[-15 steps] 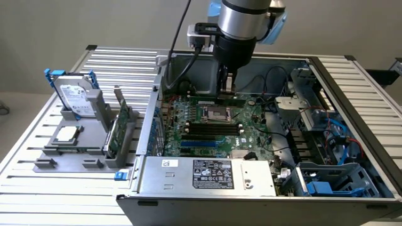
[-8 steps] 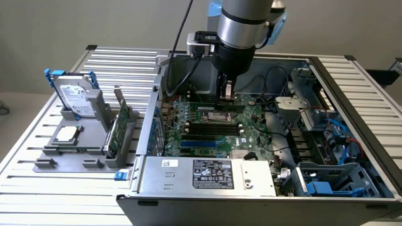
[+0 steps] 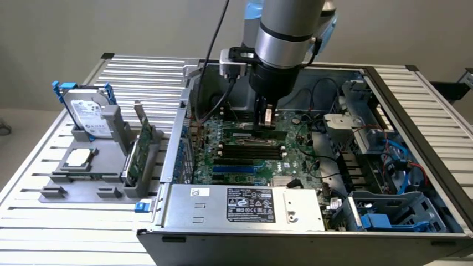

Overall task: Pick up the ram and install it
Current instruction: 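Insert the ram into the slot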

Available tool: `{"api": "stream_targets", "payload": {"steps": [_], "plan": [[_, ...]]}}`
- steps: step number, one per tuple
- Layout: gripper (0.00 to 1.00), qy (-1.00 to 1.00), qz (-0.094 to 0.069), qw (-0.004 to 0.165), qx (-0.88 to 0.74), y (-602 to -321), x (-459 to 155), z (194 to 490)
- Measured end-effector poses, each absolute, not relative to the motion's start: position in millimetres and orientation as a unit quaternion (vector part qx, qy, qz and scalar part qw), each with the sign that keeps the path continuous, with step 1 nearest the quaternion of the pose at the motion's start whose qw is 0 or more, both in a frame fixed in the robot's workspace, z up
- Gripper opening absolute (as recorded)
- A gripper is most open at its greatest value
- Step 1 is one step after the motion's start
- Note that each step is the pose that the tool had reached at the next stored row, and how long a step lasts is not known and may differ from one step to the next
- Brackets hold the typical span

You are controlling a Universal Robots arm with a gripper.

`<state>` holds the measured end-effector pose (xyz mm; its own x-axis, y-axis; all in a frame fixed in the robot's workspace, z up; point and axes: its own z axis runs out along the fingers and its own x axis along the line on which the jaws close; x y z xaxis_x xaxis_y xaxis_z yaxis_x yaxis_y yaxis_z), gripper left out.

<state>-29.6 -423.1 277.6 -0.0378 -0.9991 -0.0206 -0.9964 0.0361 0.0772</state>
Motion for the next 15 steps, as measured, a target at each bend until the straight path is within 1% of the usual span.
{"api": "stream_targets", "payload": {"steps": [15], "plan": [[0.14, -0.719, -0.035, 0.019, 0.694, -423, -29, 250]]}}
